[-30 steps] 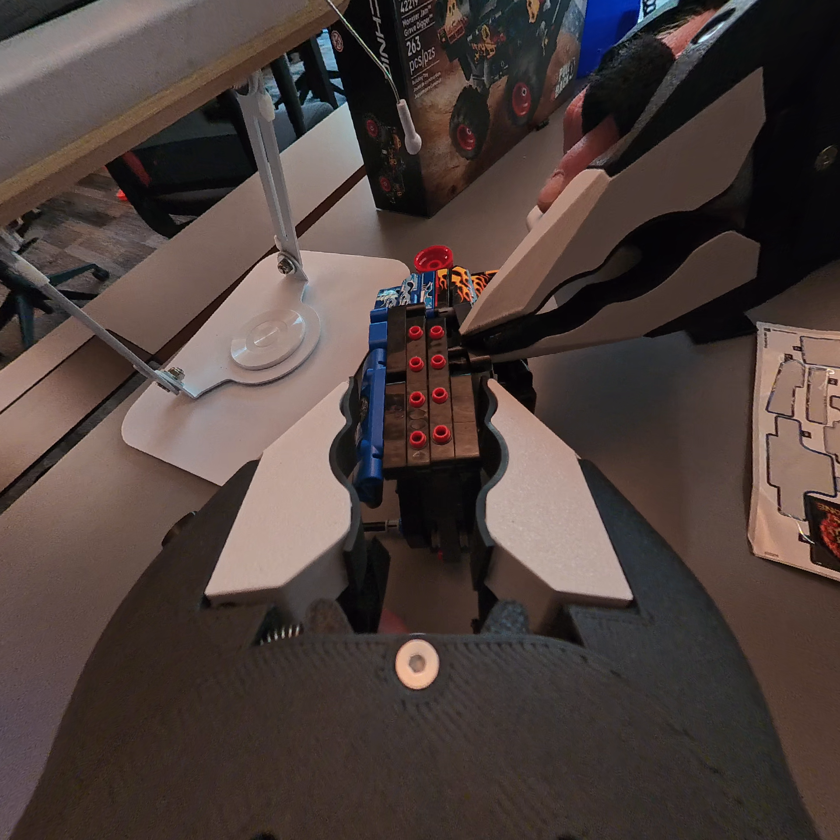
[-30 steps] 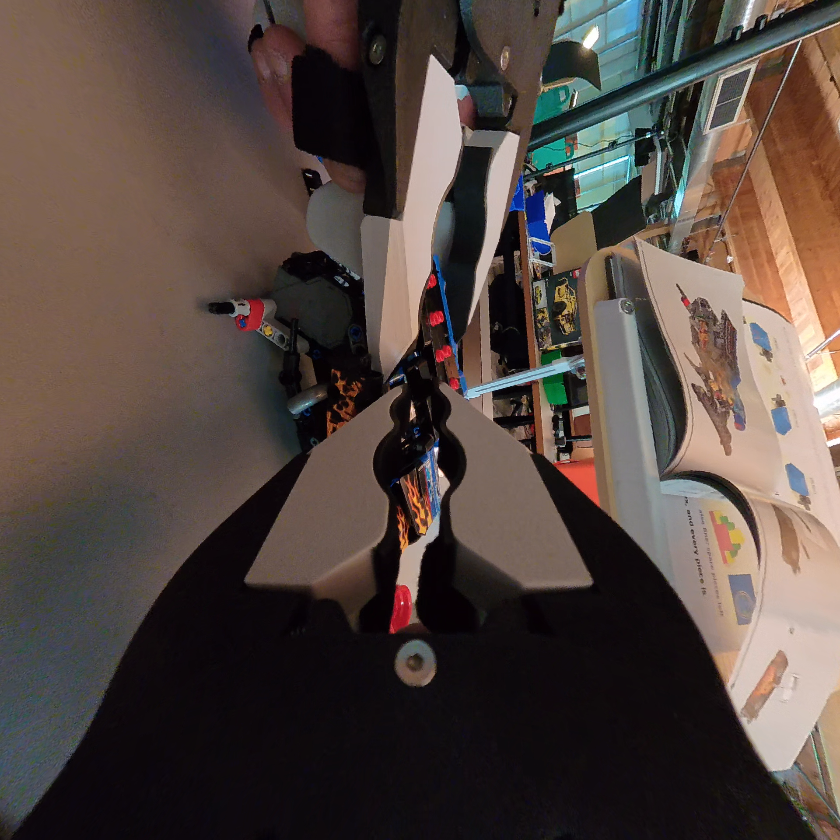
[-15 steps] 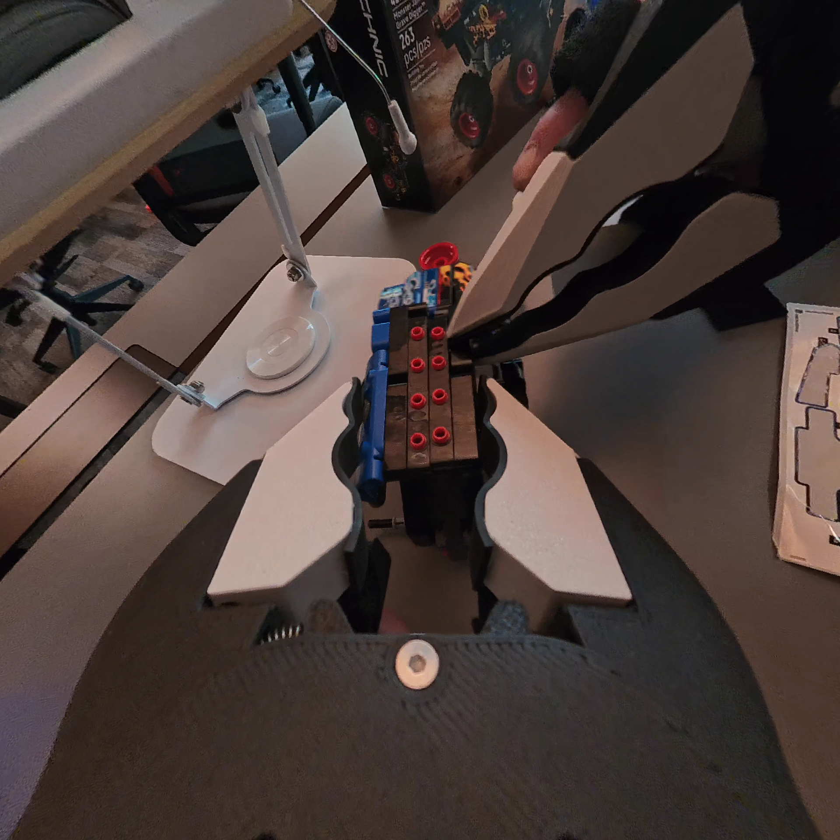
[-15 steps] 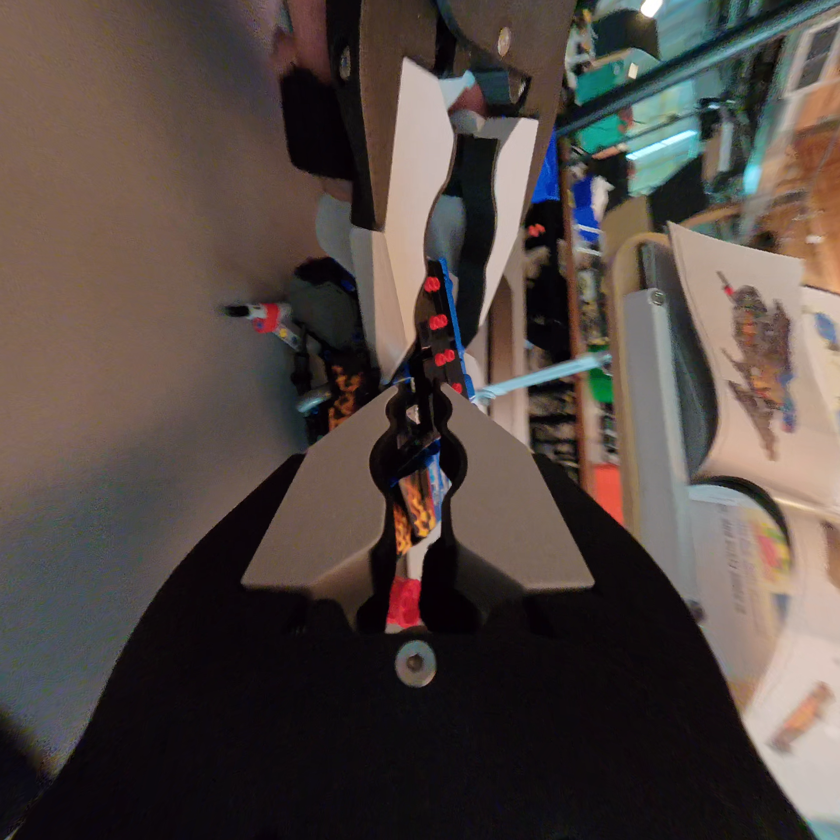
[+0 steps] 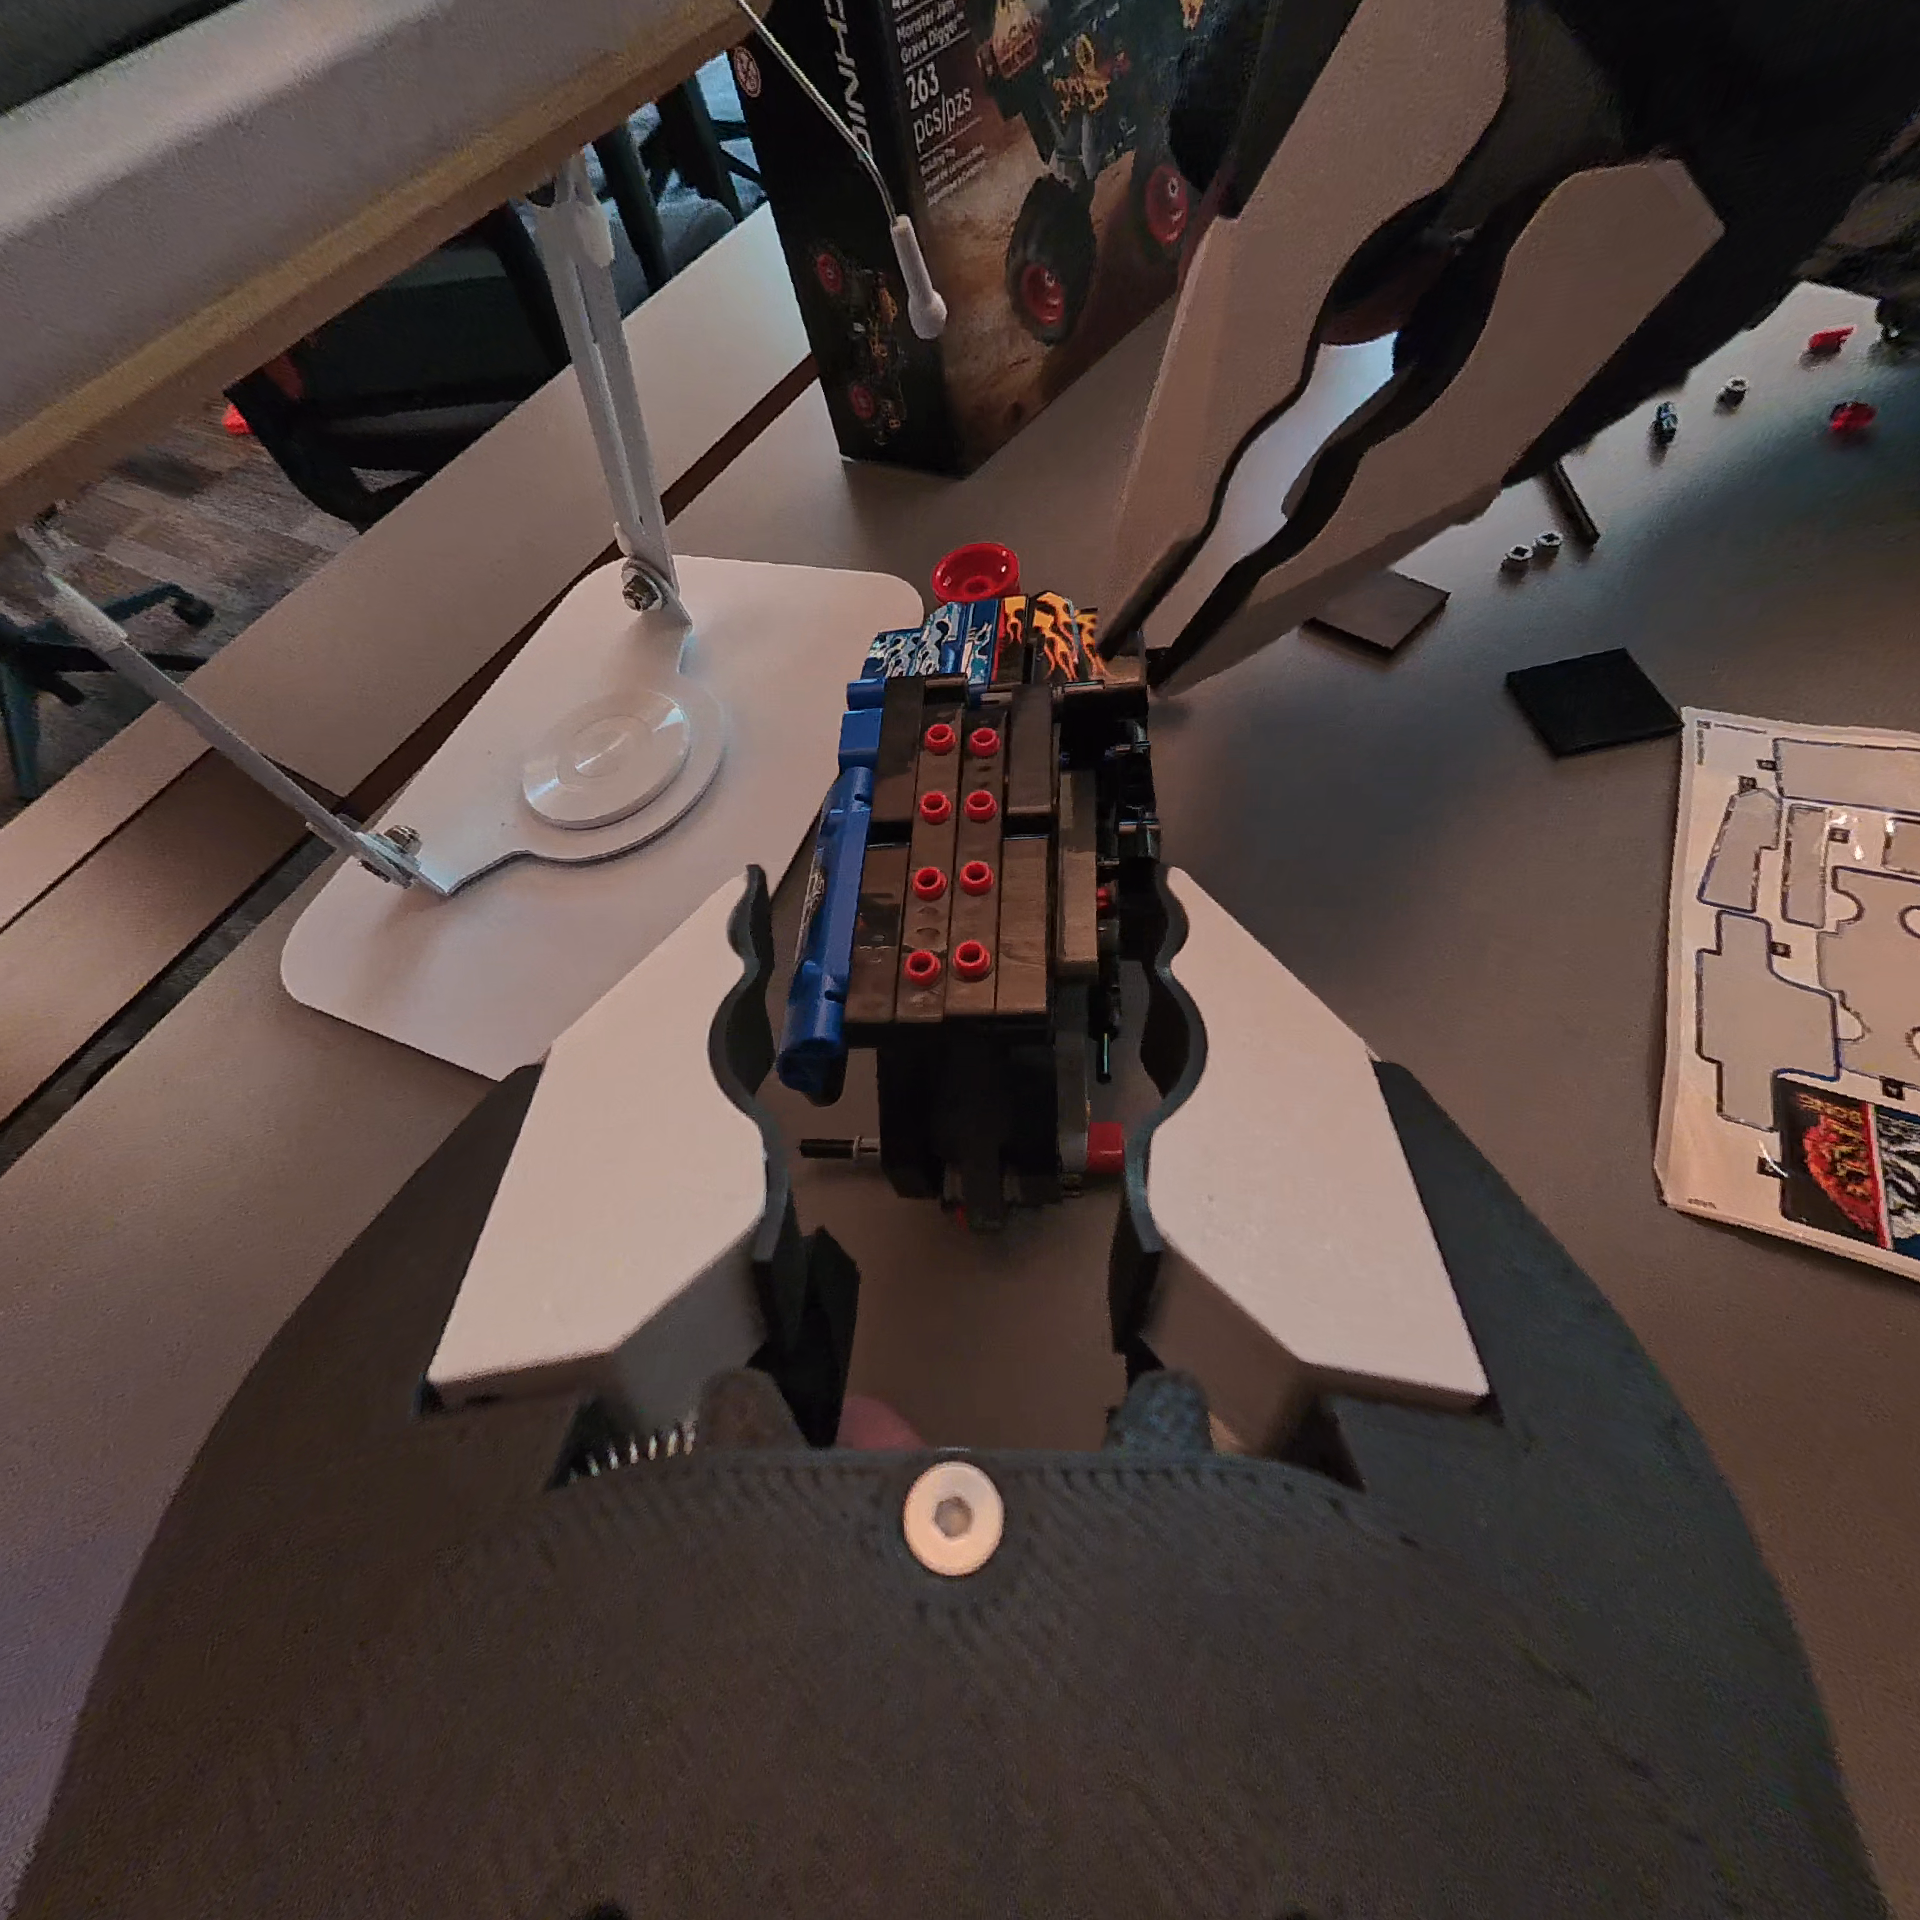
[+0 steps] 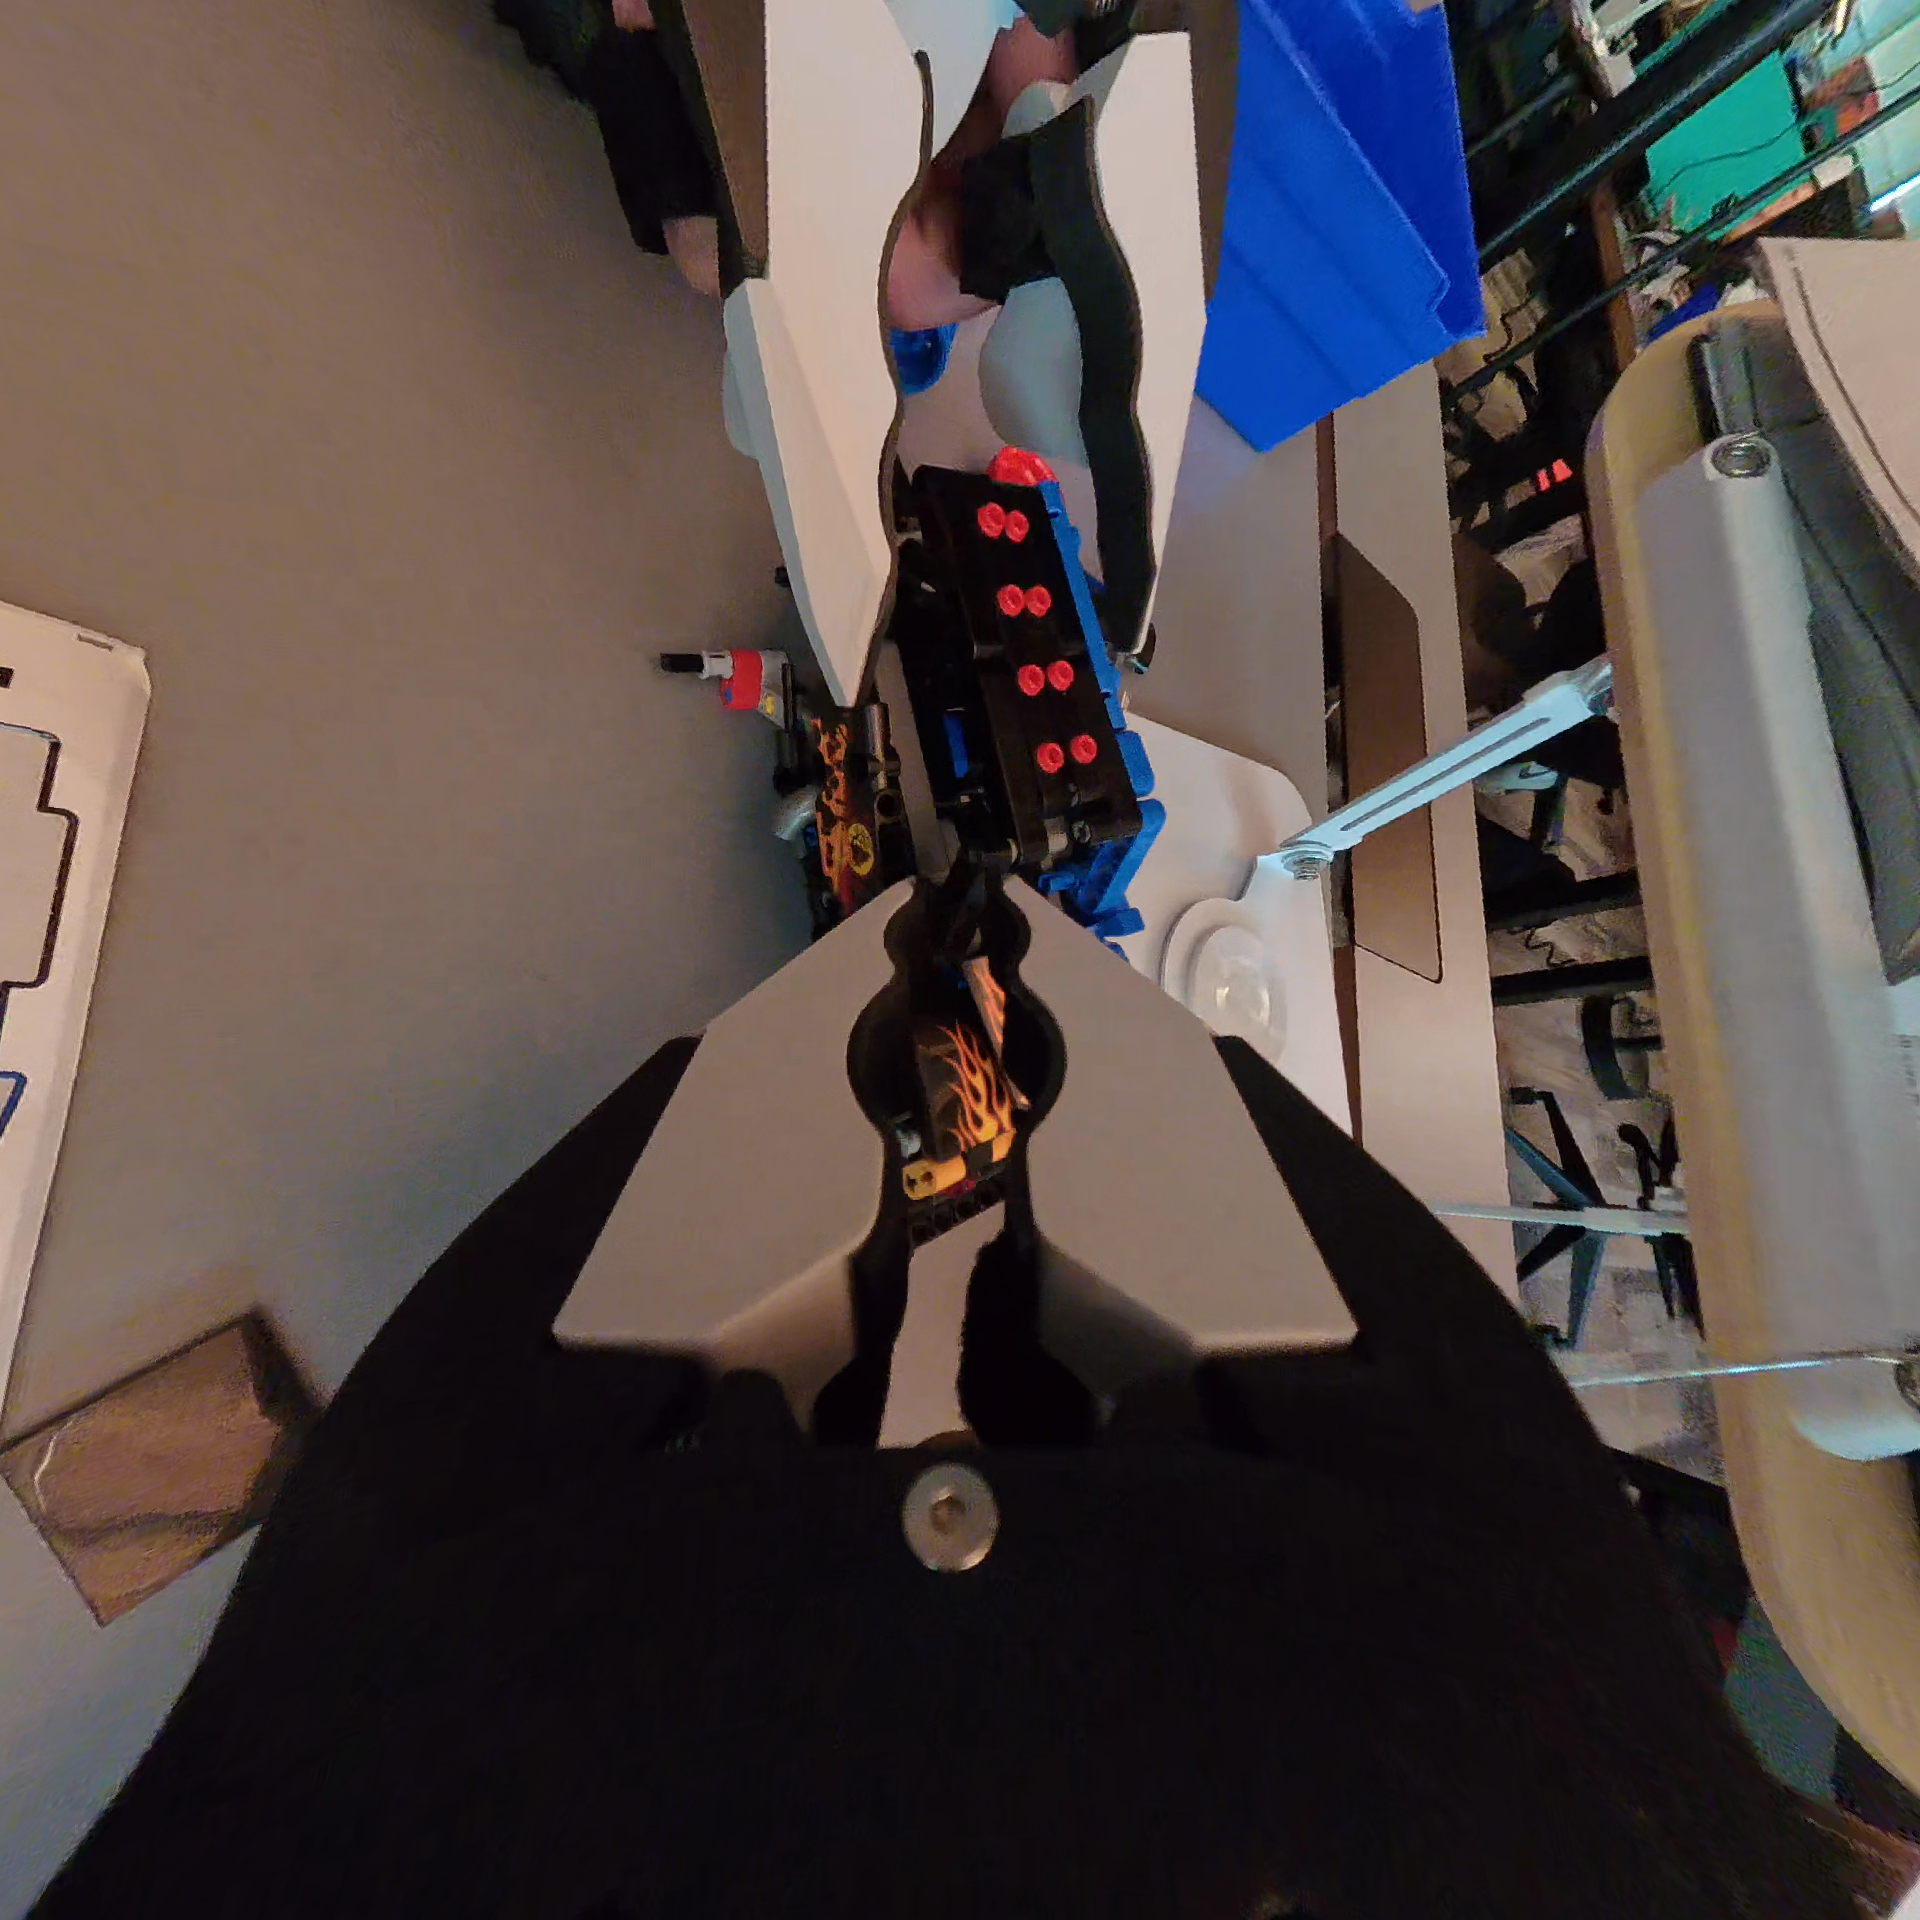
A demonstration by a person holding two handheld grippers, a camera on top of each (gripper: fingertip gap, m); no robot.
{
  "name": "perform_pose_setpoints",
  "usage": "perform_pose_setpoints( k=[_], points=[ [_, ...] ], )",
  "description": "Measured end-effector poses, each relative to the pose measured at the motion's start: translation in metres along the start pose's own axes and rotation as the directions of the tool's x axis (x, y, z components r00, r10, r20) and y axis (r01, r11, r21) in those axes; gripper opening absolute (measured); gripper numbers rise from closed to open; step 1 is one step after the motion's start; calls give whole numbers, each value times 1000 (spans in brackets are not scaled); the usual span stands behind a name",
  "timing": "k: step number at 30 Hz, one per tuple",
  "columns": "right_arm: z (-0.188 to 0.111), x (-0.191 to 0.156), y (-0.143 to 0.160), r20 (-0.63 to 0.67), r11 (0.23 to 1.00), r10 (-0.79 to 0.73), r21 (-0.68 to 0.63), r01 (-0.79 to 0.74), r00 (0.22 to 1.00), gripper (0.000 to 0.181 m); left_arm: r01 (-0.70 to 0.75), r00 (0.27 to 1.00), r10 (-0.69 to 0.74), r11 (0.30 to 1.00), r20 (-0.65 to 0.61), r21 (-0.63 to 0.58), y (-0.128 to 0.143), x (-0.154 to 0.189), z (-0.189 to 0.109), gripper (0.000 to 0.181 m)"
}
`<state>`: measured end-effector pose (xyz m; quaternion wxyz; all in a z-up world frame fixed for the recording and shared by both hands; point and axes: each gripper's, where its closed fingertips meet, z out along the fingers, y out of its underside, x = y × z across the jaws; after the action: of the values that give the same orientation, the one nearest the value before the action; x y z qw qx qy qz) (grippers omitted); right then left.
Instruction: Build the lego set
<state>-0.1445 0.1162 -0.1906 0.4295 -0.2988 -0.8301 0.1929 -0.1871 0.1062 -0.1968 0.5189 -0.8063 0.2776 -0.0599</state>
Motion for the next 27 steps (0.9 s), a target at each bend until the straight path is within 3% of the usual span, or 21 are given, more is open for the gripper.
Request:
perform_pose_setpoints(
  k=[6,12,17,22,27],
  points=[
    [4,1,4,-4,999,38,-3,-38,999,14,-4,1000,4,1000,16,3,0,1,4,65],
    [5,-4,-4,-45,996,-83,-14,83,995,8,-17,999,17,1000,29,15,-1,1,6,65],
    [20,-19,-5,-36,992,-125,-20,124,992,15,-8,1000,7,1000,27,21,0,1,6,65],
    [19,-16,-5,-38,994,-114,-5,113,993,1,-12,1000,12,1000,12,17,1,3,5,68],
    [18,-17,-7,-25,993,-114,6,114,993,0,-1,1000,1,1000,-1,20,3,2,4,72]
  ],
)
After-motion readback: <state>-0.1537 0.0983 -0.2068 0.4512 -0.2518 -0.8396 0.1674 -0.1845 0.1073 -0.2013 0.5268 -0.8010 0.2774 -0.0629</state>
